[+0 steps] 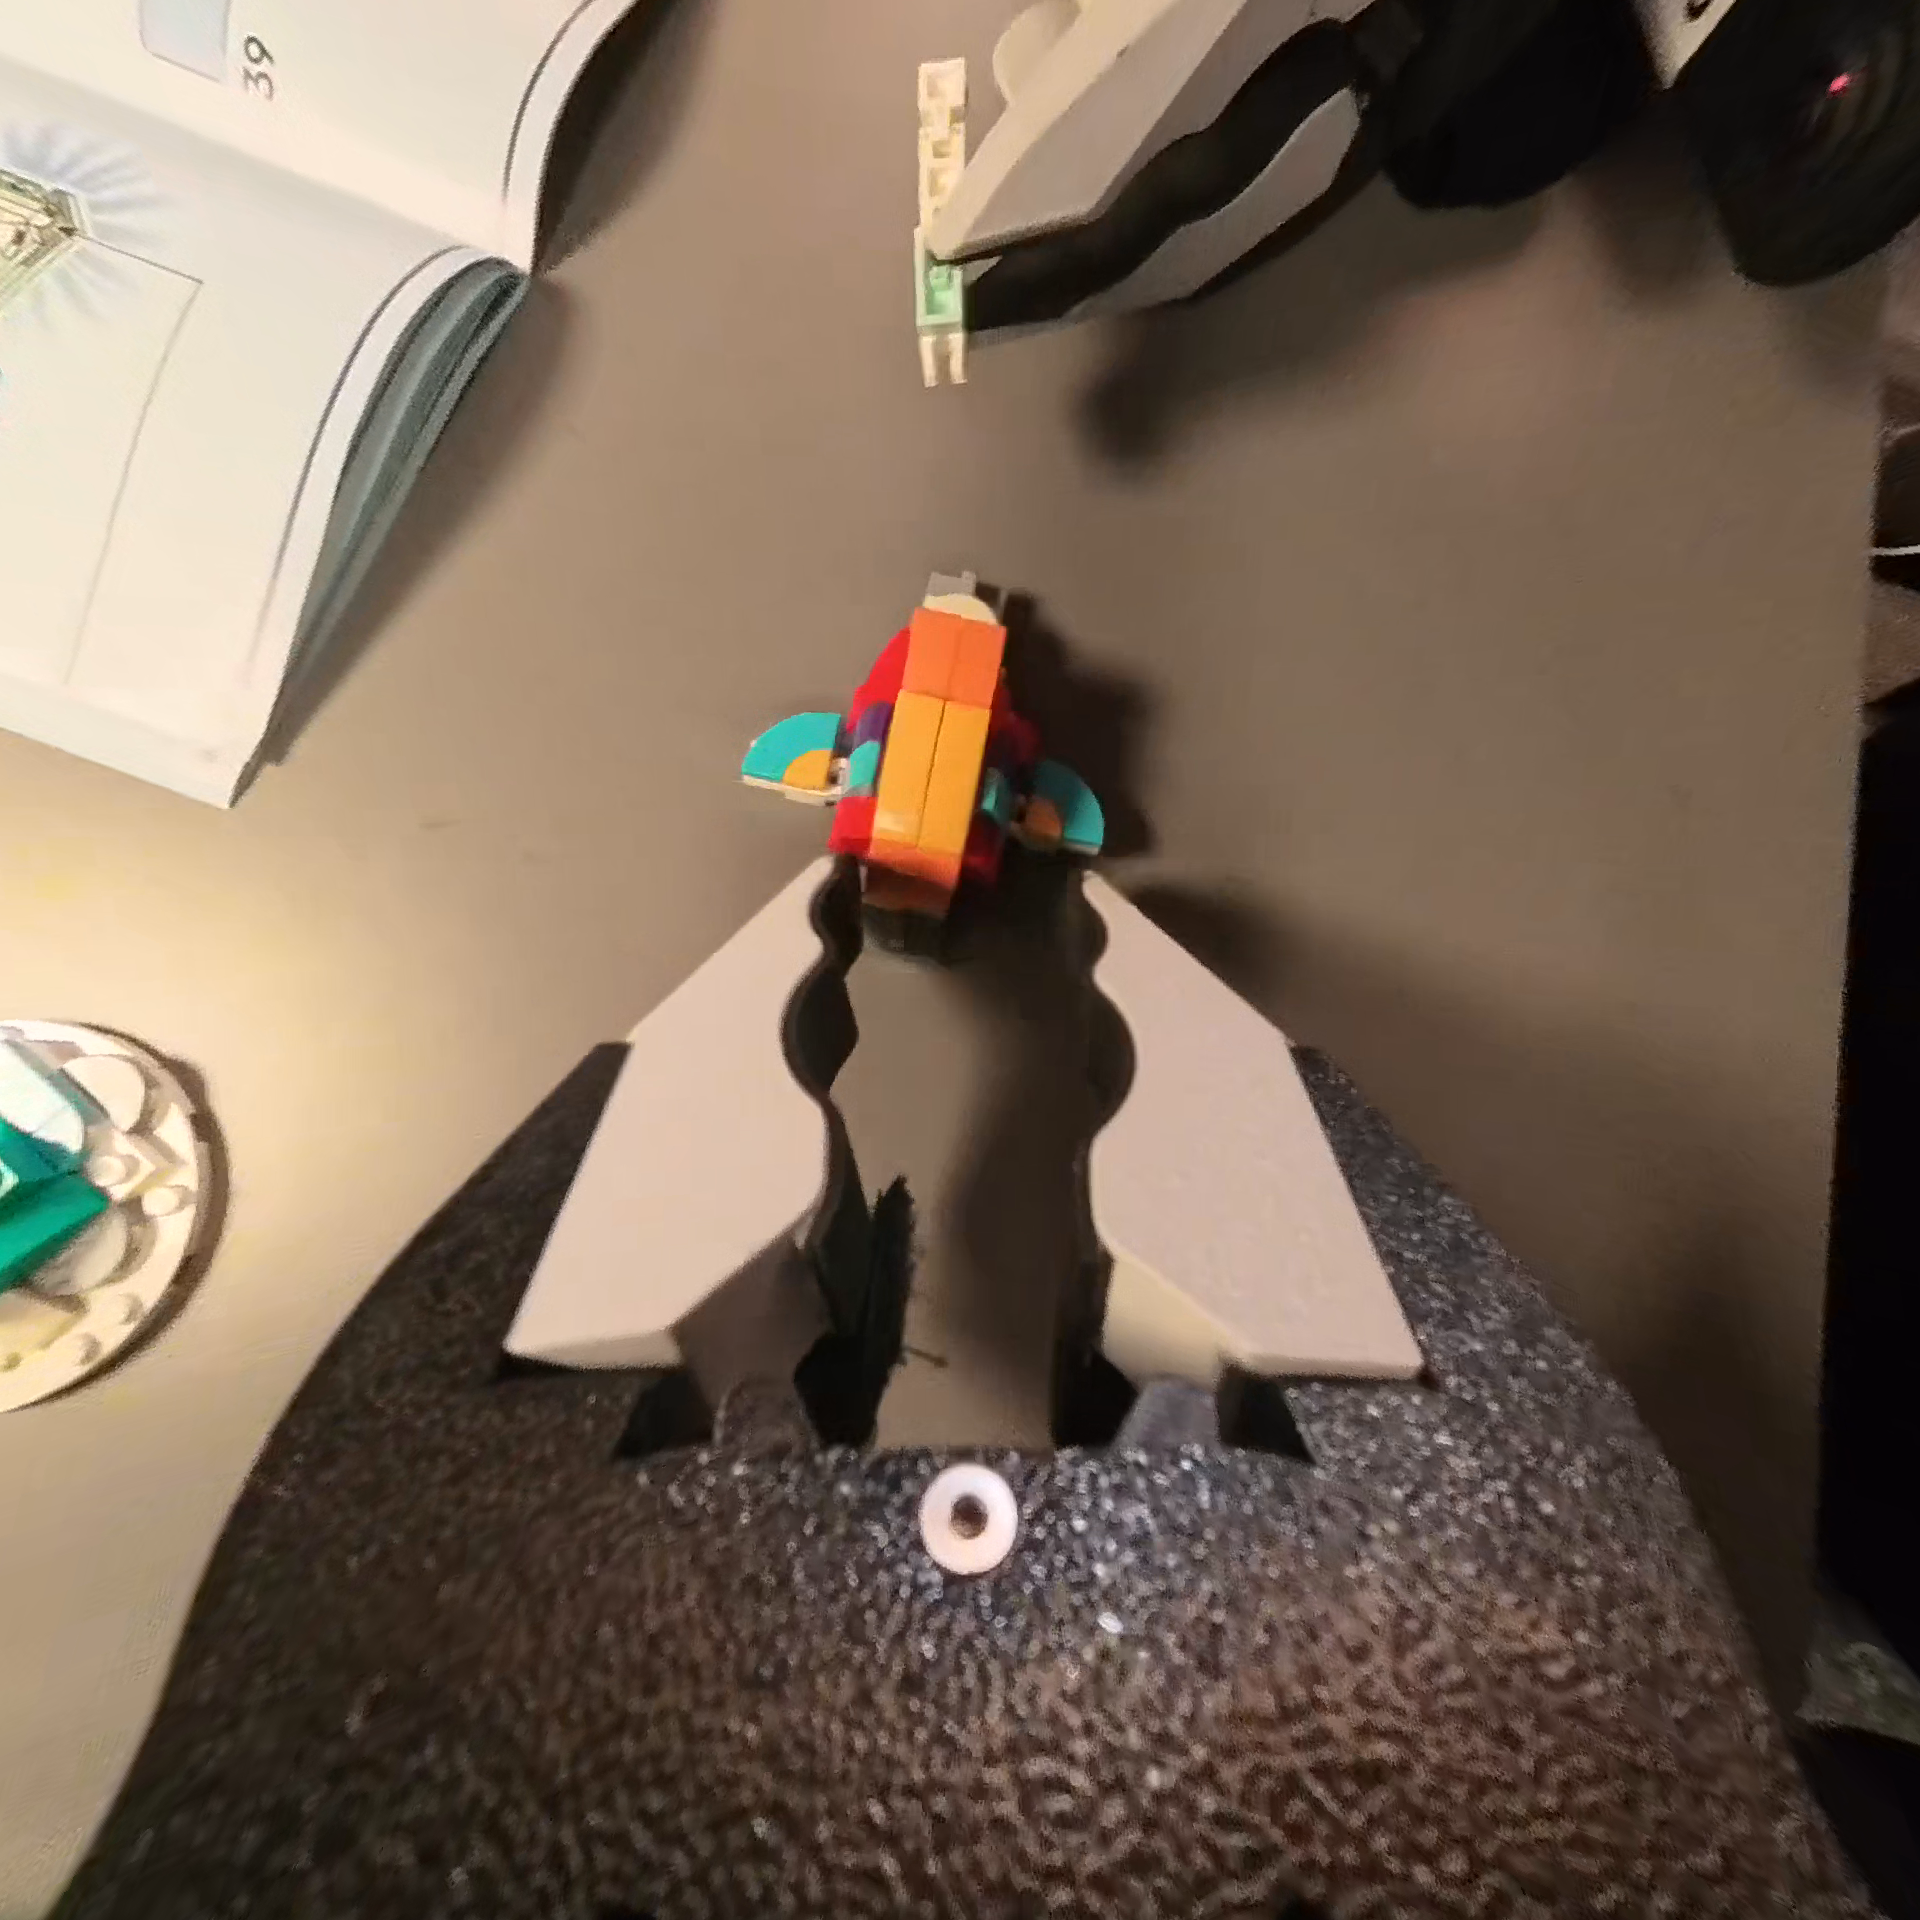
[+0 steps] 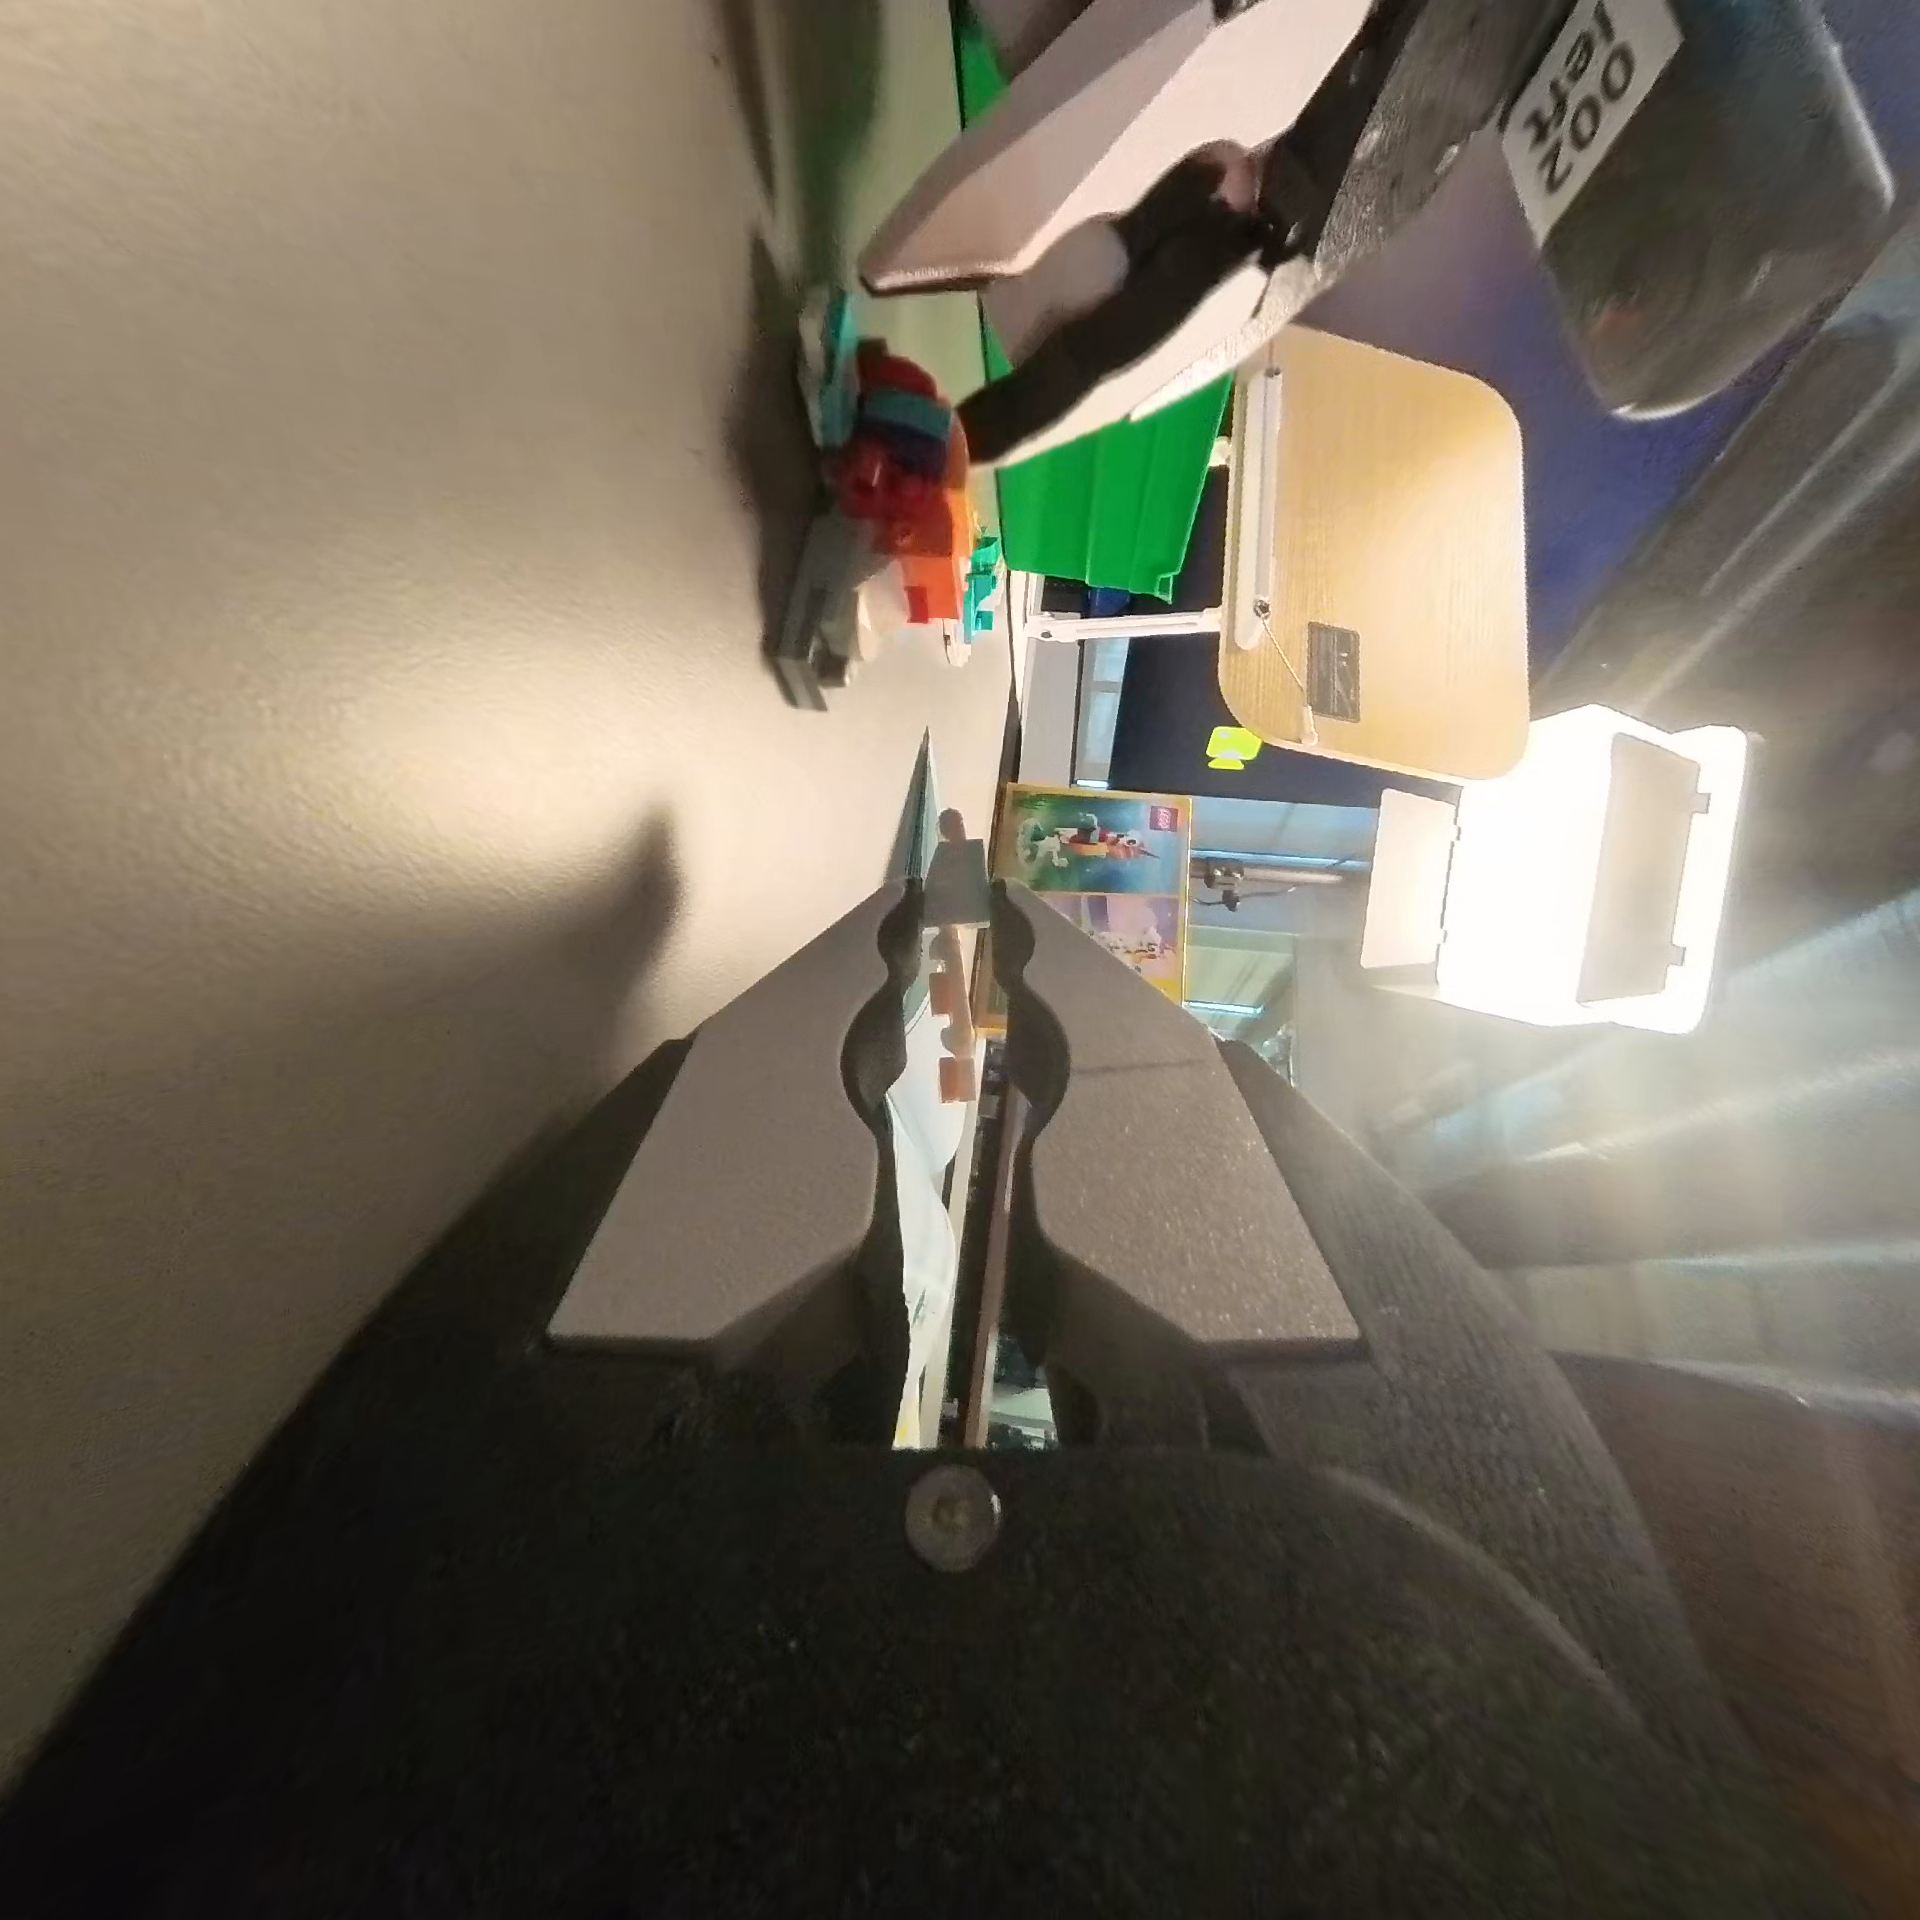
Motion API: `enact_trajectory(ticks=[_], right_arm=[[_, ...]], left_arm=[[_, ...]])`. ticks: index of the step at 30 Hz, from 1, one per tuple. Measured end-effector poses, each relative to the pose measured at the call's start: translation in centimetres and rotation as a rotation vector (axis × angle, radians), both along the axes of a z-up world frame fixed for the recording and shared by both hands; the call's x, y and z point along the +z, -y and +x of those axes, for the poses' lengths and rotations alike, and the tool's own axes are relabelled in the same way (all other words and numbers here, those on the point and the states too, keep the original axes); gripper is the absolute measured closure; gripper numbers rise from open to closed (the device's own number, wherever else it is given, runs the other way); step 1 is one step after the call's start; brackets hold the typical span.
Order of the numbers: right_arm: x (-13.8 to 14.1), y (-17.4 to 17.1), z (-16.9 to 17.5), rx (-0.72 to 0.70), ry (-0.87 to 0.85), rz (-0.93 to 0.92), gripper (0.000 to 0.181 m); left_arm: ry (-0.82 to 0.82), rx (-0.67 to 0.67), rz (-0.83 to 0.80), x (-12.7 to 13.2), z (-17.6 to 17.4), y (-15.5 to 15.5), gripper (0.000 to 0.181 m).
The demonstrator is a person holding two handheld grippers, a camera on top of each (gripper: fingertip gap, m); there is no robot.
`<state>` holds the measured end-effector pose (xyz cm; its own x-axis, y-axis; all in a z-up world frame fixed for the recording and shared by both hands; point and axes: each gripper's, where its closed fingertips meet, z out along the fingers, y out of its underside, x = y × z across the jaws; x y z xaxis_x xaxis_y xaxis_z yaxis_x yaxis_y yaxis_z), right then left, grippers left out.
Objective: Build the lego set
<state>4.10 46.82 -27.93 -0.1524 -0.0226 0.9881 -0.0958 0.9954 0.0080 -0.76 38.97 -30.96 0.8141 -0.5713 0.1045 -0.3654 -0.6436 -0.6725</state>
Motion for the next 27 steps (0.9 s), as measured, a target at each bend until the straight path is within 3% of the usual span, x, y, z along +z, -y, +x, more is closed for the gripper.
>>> enact_trajectory(ticks=[5, 16, 23, 27], right_arm=[[-0.1, 0.1, 0.0, 0.002, 0.003, 0.003, 0.17], [-0.8, 1.1, 0.0, 0.005, 0.066, 0.034, 0.17], [-0.9, 1.1, 0.2, -0.004, 0.06, 0.235, 0.17], [-1.0, 1.2, 0.1, -0.009, 0.068, 0.235, 0.169]], left_arm=[[0.008, 0.088, 0.038, -0.7, -0.5, -0.1, 0.137], [0.098, 0.085, 0.096, -0.5, 0.4, -1.0, 0.15], [-0.085, 0.131, 0.049, 0.1, 0.8, -1.0, 0.15], [-0.161, 0.147, -0.006, 0.3, 1.0, -0.8, 0.15]])
